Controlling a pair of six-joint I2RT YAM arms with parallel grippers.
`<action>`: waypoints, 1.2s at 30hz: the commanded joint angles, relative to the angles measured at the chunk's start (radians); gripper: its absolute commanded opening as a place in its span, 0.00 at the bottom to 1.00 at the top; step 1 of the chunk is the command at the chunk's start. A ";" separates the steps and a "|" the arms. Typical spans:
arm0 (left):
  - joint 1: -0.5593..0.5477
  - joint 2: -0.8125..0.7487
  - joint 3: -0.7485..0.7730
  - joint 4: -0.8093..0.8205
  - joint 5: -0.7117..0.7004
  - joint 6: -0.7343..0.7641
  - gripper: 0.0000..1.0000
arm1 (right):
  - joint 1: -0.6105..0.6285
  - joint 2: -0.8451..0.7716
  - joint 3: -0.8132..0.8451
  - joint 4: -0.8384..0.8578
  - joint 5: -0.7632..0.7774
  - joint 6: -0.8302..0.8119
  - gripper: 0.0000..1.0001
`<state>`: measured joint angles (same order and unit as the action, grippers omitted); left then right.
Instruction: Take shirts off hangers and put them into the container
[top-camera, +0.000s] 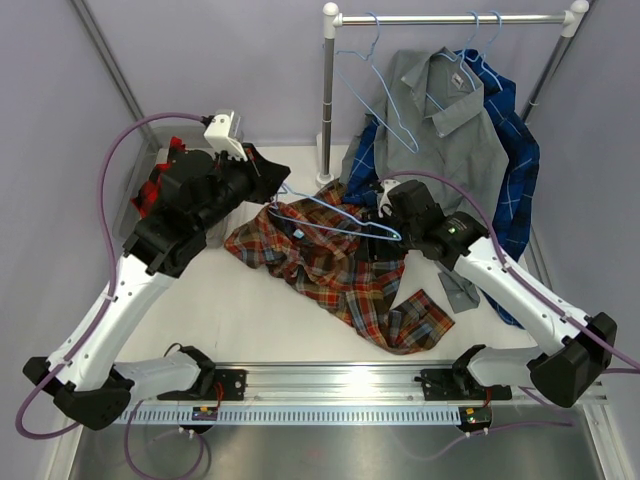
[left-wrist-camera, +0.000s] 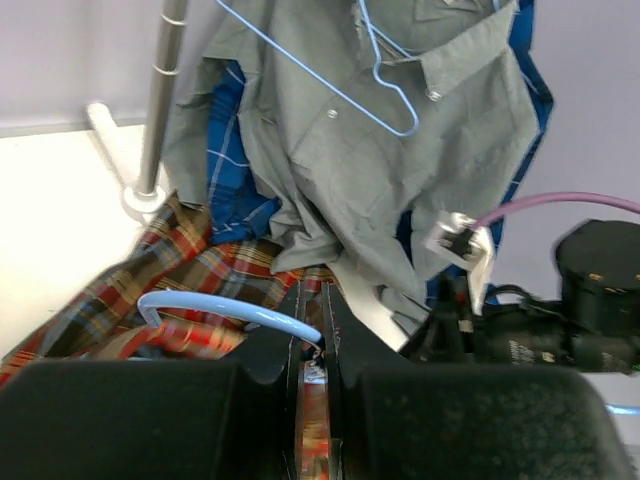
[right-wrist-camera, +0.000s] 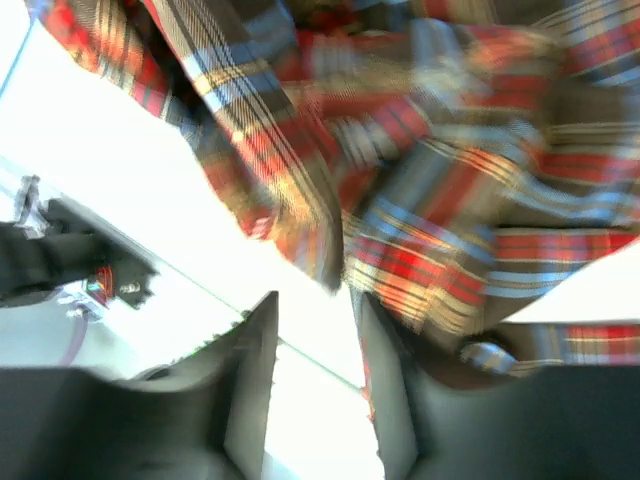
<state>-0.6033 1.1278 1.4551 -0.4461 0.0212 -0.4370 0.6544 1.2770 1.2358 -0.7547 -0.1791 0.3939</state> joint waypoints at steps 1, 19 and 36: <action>0.000 -0.031 -0.025 0.067 -0.114 0.078 0.00 | 0.004 -0.070 0.069 -0.076 0.110 -0.102 0.56; -0.025 0.010 -0.029 0.006 -0.168 0.274 0.00 | -0.050 -0.099 0.643 -0.471 0.170 -0.386 0.88; -0.174 0.250 0.248 -0.017 -0.225 0.287 0.00 | 0.044 0.079 0.611 -0.236 -0.065 -0.406 0.78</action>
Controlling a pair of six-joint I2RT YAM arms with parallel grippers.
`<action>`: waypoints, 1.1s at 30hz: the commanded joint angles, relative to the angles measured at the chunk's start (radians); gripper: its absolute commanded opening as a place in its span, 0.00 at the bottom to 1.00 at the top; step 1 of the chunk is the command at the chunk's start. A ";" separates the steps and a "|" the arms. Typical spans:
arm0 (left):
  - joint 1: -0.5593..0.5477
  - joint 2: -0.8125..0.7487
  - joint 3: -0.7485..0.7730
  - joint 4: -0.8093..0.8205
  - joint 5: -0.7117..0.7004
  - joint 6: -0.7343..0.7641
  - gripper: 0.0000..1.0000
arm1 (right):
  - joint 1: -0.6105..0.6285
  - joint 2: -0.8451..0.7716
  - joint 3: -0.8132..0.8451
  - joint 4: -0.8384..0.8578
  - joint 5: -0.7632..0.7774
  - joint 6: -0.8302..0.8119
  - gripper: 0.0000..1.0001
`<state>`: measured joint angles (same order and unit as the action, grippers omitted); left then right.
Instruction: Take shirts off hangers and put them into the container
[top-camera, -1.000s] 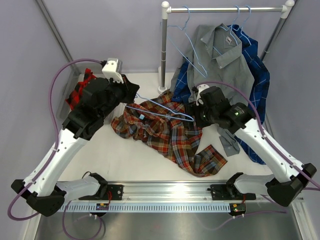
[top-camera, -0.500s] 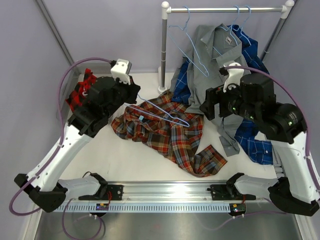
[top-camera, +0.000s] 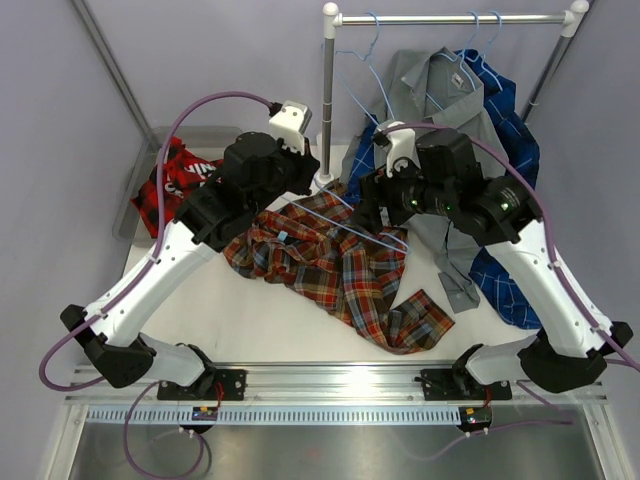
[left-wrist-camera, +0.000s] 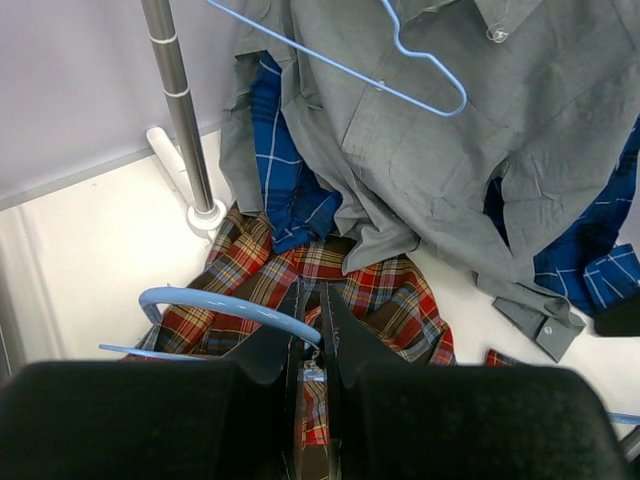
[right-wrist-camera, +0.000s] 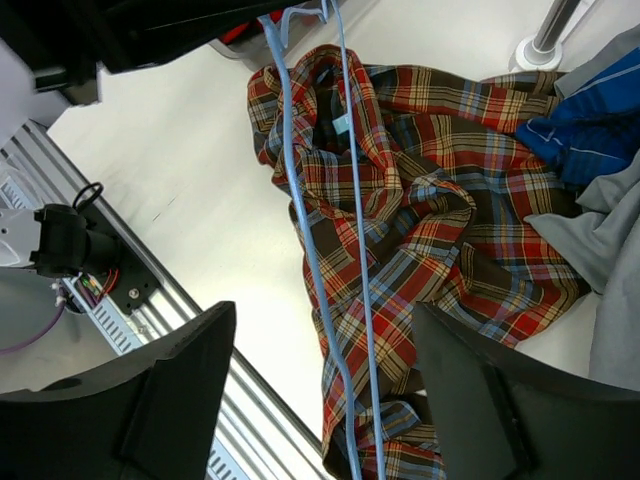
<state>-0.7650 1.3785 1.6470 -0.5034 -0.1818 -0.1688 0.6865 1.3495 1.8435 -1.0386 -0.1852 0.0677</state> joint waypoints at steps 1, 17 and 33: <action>-0.014 -0.001 0.057 0.040 -0.022 0.018 0.00 | 0.013 0.020 0.003 0.048 -0.060 -0.088 0.76; -0.017 0.019 0.094 0.032 -0.016 0.006 0.00 | 0.053 0.085 0.005 0.069 -0.112 -0.092 0.33; -0.019 -0.050 -0.013 0.034 -0.051 -0.014 0.99 | 0.056 0.024 -0.090 0.092 0.033 -0.036 0.00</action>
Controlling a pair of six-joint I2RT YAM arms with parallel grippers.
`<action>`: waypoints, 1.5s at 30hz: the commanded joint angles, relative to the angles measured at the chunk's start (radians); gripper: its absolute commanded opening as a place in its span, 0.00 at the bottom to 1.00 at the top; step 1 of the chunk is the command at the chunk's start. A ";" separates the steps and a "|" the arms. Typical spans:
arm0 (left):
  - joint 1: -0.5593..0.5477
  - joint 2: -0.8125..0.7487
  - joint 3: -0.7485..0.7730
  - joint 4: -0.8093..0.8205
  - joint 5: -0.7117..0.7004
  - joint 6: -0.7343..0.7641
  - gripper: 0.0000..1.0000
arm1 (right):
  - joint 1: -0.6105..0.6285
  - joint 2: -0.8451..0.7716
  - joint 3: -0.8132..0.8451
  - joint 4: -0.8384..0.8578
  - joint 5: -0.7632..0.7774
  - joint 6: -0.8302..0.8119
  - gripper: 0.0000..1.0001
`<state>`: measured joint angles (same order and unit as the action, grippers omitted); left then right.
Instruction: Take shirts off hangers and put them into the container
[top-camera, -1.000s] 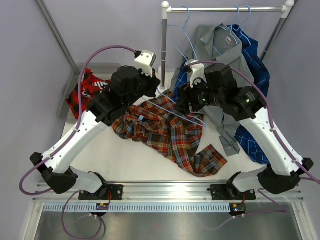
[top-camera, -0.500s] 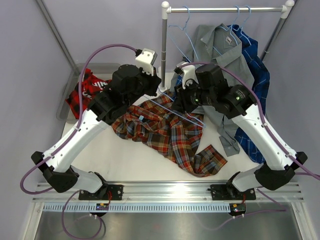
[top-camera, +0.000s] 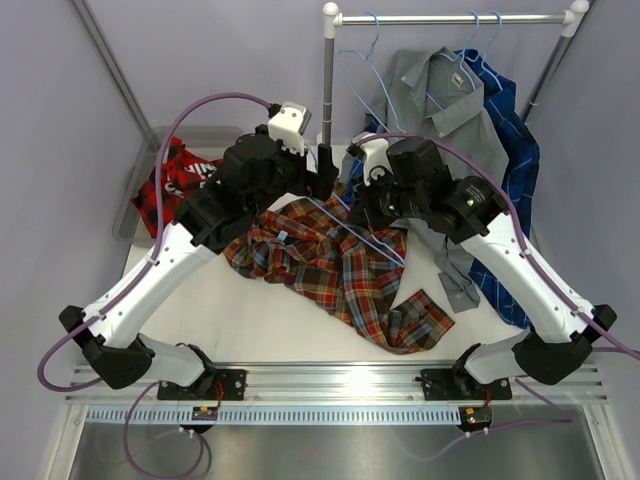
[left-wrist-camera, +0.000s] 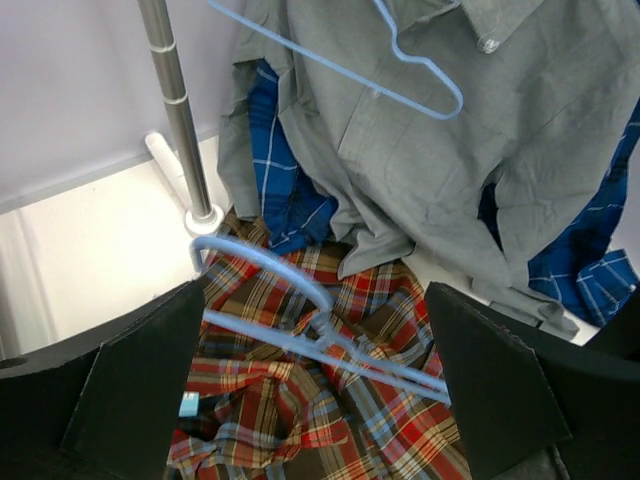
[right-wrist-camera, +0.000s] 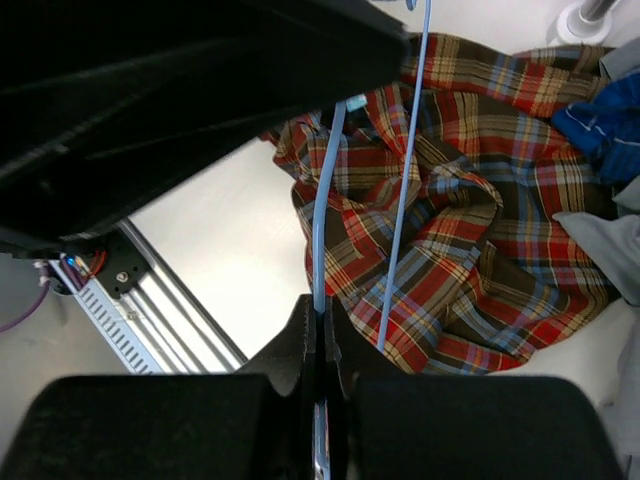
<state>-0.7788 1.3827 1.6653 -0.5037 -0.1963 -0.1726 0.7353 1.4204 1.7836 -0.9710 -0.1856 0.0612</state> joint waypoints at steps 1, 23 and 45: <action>-0.004 -0.062 -0.041 0.034 -0.041 -0.013 0.99 | 0.007 -0.051 -0.044 0.023 0.044 -0.026 0.00; 0.179 -0.471 -0.598 0.008 -0.046 -0.188 0.99 | -0.177 -0.041 0.161 0.026 0.267 -0.024 0.00; 0.181 -0.493 -0.618 -0.001 -0.038 -0.196 0.99 | -0.229 0.193 0.511 0.117 0.138 0.043 0.00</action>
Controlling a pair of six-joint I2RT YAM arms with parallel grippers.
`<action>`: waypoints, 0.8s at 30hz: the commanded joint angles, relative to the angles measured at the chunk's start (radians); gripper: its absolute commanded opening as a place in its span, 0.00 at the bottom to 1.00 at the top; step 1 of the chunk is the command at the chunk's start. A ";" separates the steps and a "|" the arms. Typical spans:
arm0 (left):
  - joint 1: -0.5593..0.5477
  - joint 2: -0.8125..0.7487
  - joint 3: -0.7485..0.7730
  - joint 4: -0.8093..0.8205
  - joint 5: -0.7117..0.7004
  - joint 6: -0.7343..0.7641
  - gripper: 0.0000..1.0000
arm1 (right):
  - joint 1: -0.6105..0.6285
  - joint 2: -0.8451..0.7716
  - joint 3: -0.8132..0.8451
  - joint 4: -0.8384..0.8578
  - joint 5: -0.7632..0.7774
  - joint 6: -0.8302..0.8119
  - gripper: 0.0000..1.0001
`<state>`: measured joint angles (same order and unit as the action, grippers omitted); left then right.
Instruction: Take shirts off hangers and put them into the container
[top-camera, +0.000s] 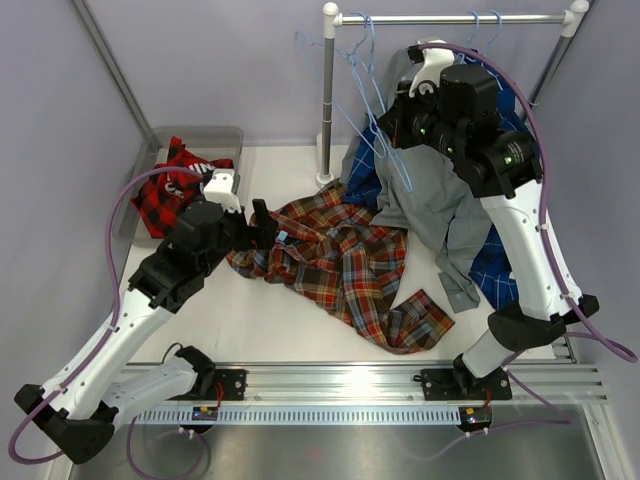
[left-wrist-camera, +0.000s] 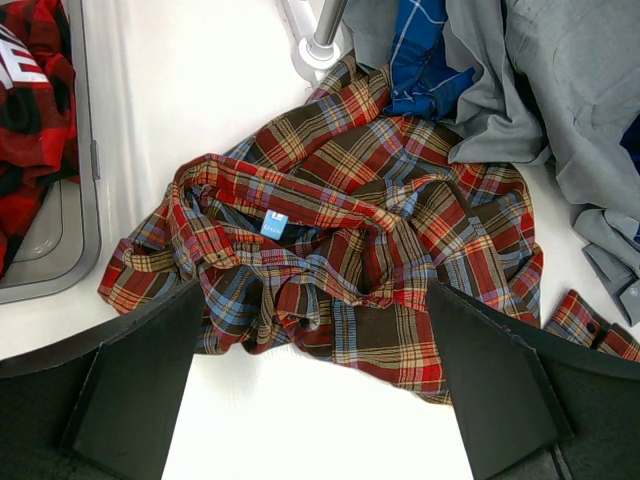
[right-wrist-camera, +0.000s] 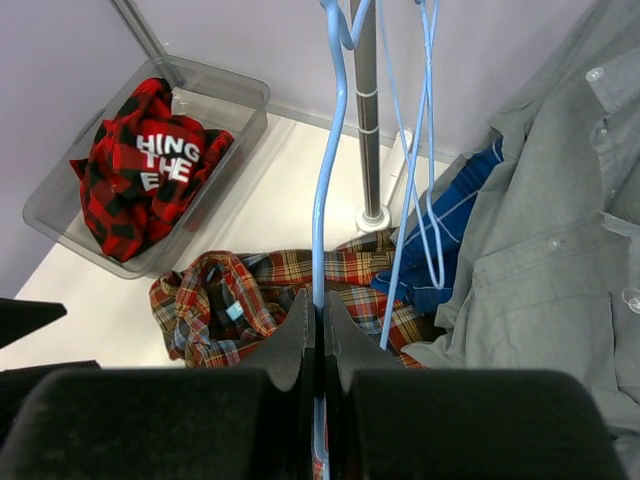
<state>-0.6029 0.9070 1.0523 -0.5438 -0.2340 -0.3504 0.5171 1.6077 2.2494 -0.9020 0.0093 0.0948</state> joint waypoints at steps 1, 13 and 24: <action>0.003 -0.017 -0.005 0.036 -0.001 -0.019 0.99 | -0.012 0.009 0.059 0.038 -0.072 0.022 0.00; 0.005 -0.003 -0.003 0.033 0.010 -0.016 0.99 | -0.012 -0.078 -0.163 0.052 -0.062 0.049 0.00; 0.005 0.023 0.009 0.035 0.036 -0.015 0.99 | -0.012 -0.158 -0.248 0.084 -0.078 0.049 0.00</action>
<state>-0.6029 0.9264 1.0424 -0.5442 -0.2184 -0.3592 0.5129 1.5143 1.9991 -0.8860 -0.0494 0.1459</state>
